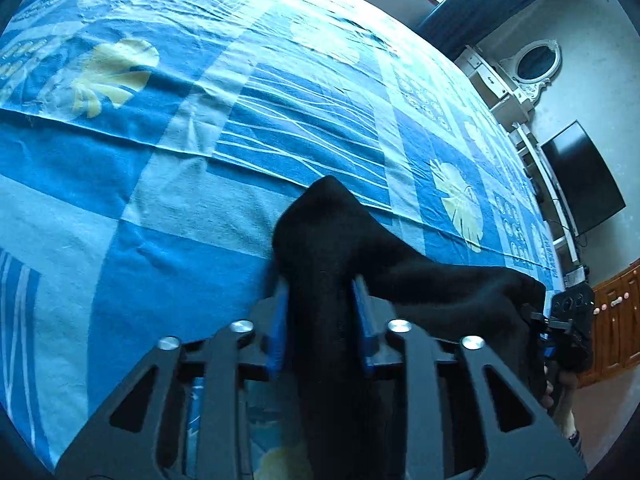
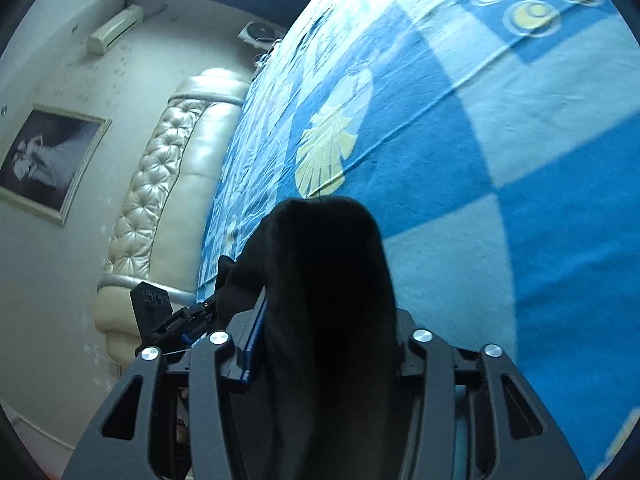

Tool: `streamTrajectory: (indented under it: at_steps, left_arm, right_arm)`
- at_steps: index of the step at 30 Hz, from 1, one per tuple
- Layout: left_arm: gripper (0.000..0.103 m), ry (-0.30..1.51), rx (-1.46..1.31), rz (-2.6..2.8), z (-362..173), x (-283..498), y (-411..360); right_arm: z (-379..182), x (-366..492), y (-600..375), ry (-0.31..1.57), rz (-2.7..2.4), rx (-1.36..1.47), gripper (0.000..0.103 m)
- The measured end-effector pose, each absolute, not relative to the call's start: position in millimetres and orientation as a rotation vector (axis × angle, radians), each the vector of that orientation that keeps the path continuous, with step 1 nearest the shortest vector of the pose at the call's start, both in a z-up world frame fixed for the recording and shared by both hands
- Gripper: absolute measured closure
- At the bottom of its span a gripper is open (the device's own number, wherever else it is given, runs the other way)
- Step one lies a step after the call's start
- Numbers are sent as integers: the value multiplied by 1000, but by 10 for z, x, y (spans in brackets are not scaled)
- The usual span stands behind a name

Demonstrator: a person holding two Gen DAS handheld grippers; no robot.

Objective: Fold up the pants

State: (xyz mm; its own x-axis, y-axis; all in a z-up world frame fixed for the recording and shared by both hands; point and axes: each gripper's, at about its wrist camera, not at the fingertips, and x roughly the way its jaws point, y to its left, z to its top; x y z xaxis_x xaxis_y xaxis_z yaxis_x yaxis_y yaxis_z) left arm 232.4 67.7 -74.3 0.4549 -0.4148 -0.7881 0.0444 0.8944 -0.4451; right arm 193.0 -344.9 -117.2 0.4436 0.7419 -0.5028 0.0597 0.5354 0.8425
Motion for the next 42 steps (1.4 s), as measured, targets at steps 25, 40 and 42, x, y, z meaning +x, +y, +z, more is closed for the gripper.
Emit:
streamTrajectory:
  at_steps: [25, 40, 42]
  left_arm:
    - [10, 887, -33, -117, -5, 151, 115]
    - [6, 847, 8, -93, -30, -186, -98]
    - [6, 854, 17, -82, -61, -175, -103]
  right_arm:
    - [-666, 343, -3254, 1099, 156, 521, 29]
    - [-428, 62, -2599, 1003, 84, 184, 26]
    - [-439, 65, -2627, 1002, 80, 198, 26]
